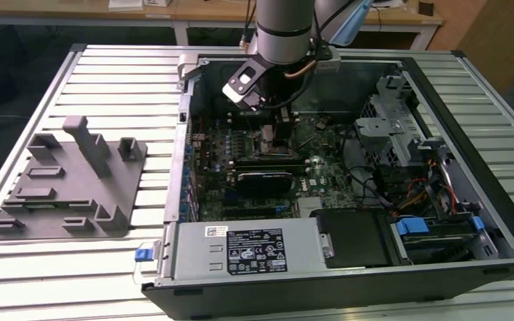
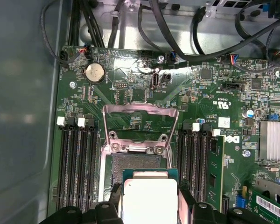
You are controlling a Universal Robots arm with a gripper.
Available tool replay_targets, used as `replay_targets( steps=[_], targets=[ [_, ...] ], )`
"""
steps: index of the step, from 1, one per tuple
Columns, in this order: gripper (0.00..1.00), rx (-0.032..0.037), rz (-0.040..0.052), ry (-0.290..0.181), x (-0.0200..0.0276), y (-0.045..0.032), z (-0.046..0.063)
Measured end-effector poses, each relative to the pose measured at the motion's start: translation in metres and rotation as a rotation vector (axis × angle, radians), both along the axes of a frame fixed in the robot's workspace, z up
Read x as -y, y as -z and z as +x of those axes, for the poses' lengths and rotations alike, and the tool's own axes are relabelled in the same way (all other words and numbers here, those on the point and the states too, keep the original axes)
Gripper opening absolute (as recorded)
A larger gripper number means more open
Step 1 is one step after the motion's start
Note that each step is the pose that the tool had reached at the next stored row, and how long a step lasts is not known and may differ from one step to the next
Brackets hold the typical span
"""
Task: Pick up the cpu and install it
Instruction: 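Place the cpu into insertion slot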
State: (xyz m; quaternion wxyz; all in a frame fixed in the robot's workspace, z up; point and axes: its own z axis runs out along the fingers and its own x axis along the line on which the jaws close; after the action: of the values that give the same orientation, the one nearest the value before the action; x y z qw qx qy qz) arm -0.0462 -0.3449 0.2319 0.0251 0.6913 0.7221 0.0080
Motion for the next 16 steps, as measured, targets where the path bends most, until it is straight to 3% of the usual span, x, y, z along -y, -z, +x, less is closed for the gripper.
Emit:
replay_targets(
  steps=[16],
  targets=[
    [0.55, 0.0, -0.0001, 0.0, 0.0, 0.0046, 0.0]
  ],
)
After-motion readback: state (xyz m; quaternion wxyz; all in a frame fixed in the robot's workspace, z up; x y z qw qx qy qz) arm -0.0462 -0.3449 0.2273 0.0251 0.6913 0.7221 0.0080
